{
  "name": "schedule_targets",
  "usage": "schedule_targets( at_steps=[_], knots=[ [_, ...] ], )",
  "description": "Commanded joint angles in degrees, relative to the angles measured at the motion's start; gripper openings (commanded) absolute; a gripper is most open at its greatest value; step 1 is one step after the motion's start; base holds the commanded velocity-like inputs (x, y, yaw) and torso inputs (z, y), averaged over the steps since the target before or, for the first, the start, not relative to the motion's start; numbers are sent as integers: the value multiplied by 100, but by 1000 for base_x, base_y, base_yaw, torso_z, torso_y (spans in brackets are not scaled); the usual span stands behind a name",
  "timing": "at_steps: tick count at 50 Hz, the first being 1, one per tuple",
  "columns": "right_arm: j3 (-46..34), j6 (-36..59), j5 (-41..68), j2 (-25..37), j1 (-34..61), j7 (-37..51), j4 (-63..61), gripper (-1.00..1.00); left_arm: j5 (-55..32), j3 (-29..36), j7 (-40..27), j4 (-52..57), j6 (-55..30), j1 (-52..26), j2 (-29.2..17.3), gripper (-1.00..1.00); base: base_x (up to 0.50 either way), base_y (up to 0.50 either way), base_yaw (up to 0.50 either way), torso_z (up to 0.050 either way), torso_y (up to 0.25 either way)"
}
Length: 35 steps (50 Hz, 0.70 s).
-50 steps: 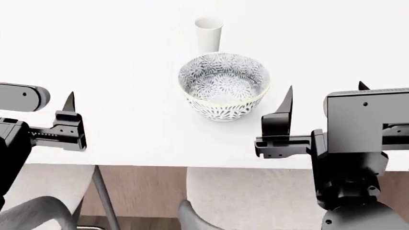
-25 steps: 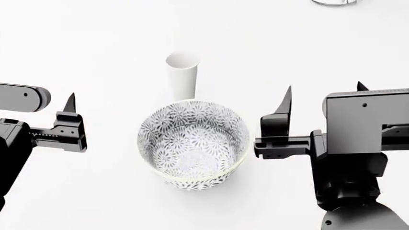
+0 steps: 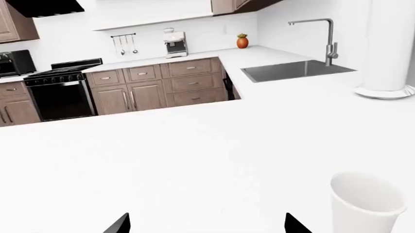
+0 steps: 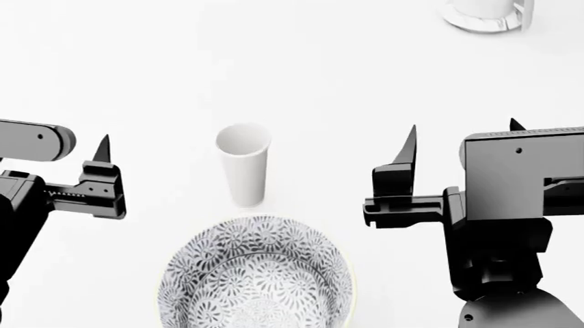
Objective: Place the cup inside the bowl on the dining table and move the bowl to any counter.
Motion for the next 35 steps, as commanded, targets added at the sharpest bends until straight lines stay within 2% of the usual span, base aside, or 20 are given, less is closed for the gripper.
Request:
schedule_targets(
  at_steps=[1,11,15,17,22,29,35],
  knots=[
    [-34,38,-3,16,11,23,-4,100,-9,34,6,-19,-4,-4,-9,100,172,0,0,0,0],
    [-30,-13,-7,2,-2,5,81,100,-7,132,228,-231,210,-41,93,100,23,0,0,0,0],
    [4,-9,15,-2,-20,32,90,100,69,511,757,-739,398,-422,311,100,0,0,0,0,0],
    [31,-13,32,9,-30,31,88,100,-193,295,942,-894,474,-561,438,100,0,0,0,0,0],
    [80,-62,52,23,-90,1,175,100,-198,627,1234,-1528,68,-1336,610,100,0,0,0,0,0],
    [33,-16,71,4,-58,-1,186,100,-137,1000,1494,-1894,24,-1602,875,100,0,0,0,0,0],
    [187,42,116,-17,-70,162,240,100,-10,1283,1895,-2590,365,-1705,1223,100,0,0,0,0,0]
  ],
)
